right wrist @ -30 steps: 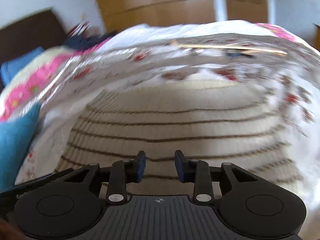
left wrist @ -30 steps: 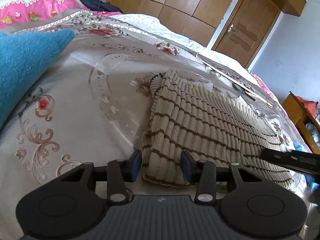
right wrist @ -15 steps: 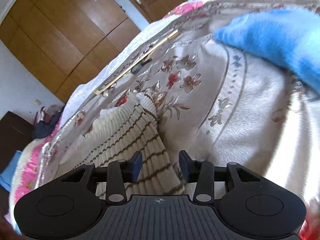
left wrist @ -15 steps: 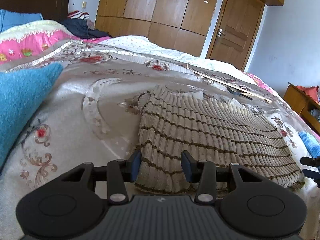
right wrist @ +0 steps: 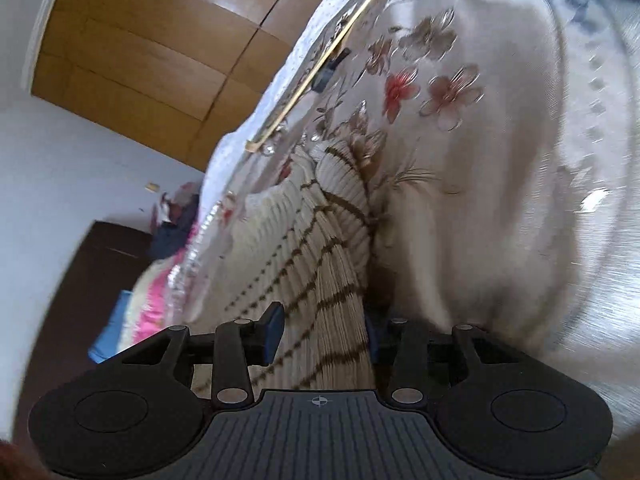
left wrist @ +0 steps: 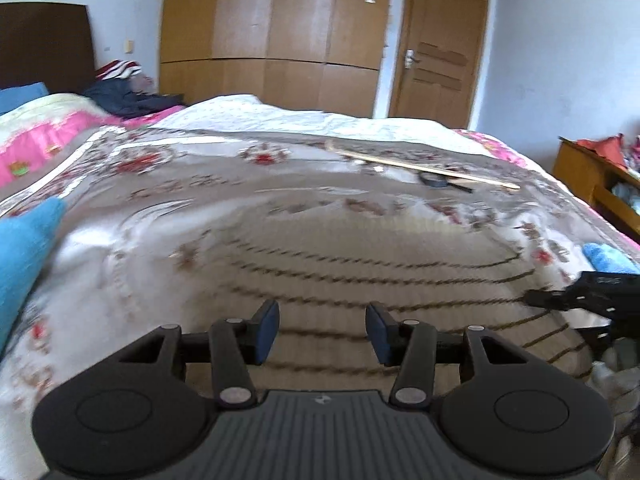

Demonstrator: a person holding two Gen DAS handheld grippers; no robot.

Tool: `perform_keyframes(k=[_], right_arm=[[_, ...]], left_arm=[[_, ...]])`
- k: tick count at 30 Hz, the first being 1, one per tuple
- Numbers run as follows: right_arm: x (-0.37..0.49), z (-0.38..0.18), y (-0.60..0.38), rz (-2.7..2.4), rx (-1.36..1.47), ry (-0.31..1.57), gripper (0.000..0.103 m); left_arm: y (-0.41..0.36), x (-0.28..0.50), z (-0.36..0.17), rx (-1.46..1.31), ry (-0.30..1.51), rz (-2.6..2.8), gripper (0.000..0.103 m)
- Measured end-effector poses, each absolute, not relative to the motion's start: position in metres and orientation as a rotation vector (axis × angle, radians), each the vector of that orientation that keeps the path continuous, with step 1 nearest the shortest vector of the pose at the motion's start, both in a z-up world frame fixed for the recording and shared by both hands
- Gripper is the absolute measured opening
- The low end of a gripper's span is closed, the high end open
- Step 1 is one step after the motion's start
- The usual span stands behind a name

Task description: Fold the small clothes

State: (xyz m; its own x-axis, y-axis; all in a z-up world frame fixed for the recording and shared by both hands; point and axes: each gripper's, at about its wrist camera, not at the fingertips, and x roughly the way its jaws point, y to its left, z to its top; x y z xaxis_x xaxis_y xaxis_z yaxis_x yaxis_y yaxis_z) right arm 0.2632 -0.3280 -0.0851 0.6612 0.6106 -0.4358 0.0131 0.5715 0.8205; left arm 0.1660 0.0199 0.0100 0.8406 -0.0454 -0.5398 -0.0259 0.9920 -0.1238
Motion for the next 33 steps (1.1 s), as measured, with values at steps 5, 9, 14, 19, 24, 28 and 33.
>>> perform_keyframes(k=[5, 9, 14, 19, 24, 28, 33], right_arm=[[0.268, -0.095, -0.325, 0.452, 0.933, 0.745, 0.034], [0.269, -0.104, -0.338, 0.491, 1.008, 0.738, 0.021], [0.269, -0.110, -0.346, 0.512, 1.047, 0.743, 0.019], [0.273, -0.112, -0.350, 0.540, 1.053, 0.752, 0.019], [0.270, -0.111, -0.349, 0.532, 1.052, 0.753, 0.018], [0.271, -0.110, -0.352, 0.511, 1.080, 0.762, 0.016], [0.266, -0.108, -0.361, 0.479, 1.090, 0.756, 0.014]], left_arm=[[-0.009, 0.199, 0.012, -0.104, 0.598, -0.033, 0.058], [-0.025, 0.218, 0.004, -0.072, 0.651, -0.040, 0.058], [-0.045, 0.230, -0.002, 0.007, 0.664, -0.040, 0.058], [-0.062, 0.250, -0.011, 0.100, 0.638, -0.026, 0.058], [-0.071, 0.257, -0.035, 0.161, 0.647, -0.010, 0.063], [-0.075, 0.255, -0.031, 0.168, 0.645, 0.002, 0.063], [-0.071, 0.252, -0.025, 0.150, 0.623, 0.016, 0.066]])
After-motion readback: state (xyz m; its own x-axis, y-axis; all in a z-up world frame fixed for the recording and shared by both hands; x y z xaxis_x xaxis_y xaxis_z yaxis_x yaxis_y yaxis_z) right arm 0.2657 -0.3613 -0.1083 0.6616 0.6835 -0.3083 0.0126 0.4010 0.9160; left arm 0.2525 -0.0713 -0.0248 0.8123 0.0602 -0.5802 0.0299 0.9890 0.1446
